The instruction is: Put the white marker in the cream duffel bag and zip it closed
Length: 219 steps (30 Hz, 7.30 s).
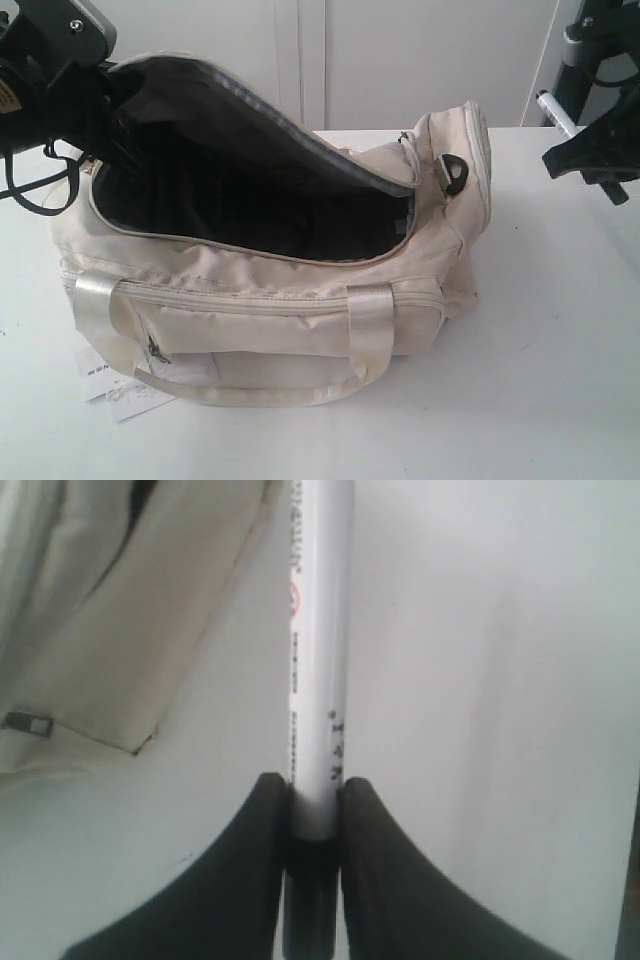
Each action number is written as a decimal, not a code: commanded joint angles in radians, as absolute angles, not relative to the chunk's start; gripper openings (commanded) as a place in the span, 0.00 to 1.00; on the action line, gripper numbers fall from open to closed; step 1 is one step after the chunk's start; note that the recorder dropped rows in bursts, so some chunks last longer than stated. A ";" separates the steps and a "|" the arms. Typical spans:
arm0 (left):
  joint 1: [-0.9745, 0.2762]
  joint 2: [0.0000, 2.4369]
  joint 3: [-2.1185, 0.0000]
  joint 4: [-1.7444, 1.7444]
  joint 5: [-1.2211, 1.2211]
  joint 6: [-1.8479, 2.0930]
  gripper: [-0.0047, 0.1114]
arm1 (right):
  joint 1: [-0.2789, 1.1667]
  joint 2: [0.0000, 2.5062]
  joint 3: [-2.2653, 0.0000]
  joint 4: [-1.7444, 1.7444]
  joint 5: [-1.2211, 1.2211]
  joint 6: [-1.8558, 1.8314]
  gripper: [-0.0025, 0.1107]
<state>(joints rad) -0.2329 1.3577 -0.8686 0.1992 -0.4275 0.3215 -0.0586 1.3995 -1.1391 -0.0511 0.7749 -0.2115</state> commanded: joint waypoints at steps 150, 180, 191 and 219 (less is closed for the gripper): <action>-0.083 1.247 -1.275 0.391 0.696 -0.110 0.05 | 0.566 1.474 -1.171 1.171 0.720 -1.068 0.02; 0.307 1.464 -1.244 -0.257 0.631 0.179 0.04 | 0.796 2.014 -1.866 0.316 0.599 -0.507 0.21; 0.378 1.529 -1.244 -0.675 0.700 0.365 0.47 | 0.796 2.145 -1.954 0.027 0.534 -0.493 0.42; 0.378 1.760 -1.244 -1.138 0.827 0.583 0.52 | 0.792 2.224 -1.954 -0.028 0.521 -0.493 0.46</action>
